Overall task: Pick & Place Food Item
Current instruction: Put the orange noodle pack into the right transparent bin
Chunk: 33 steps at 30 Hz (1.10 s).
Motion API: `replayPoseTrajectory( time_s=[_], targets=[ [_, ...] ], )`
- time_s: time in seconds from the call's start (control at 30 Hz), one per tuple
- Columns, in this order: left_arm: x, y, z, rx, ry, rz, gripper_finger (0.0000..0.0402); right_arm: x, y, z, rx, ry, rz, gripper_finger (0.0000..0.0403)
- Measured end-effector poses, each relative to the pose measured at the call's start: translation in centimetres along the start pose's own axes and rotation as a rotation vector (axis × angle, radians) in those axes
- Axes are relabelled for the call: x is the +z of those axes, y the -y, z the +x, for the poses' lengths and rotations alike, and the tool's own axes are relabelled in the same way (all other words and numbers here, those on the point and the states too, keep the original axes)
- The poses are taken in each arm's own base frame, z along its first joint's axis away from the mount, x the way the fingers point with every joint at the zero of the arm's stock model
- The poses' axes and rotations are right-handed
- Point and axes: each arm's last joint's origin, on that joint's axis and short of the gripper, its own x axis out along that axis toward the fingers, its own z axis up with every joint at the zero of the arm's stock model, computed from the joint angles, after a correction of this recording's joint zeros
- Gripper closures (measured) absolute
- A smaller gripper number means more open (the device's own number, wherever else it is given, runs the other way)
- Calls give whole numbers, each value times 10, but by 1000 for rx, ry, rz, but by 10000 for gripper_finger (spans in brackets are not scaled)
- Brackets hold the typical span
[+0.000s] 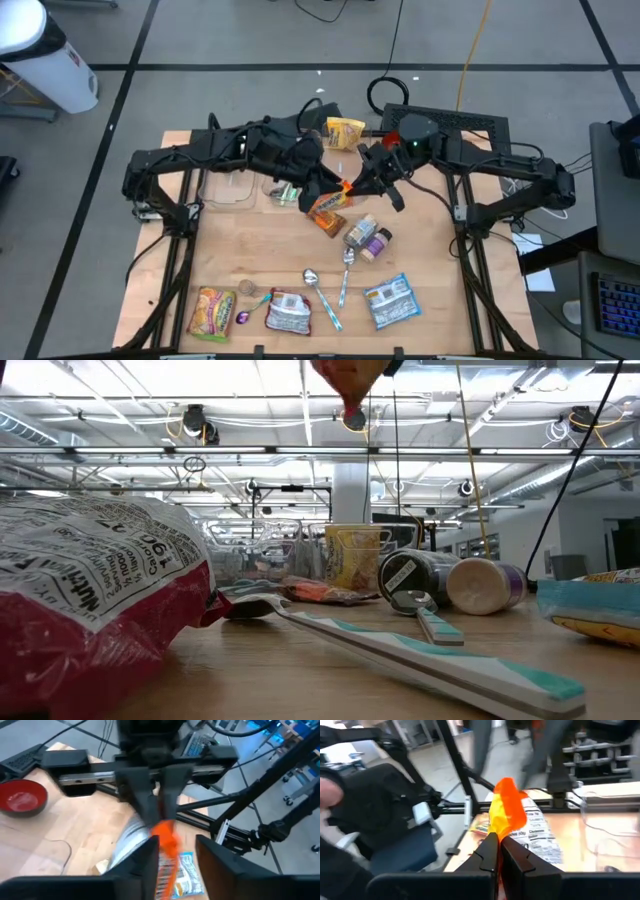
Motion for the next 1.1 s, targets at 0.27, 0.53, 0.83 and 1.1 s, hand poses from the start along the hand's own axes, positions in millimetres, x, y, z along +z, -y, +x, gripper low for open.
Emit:
replayPoseTrajectory(
  time_s=[0.27, 0.53, 0.83, 1.1],
  targets=[
    [6, -17, -8, 5, -3, -30, 191, -2, 6, -19, -45, -32, 48, 403],
    [15, -22, -45, 33, 51, -117, 183, -11, 20, -38, -134, -104, 96, 403],
    [10, -6, -102, 91, 94, -154, 183, -19, 16, -43, -175, -185, 86, 403],
    [2, 6, -148, 194, 172, -119, 183, -26, 19, -45, -286, -258, 67, 403]
  ],
)
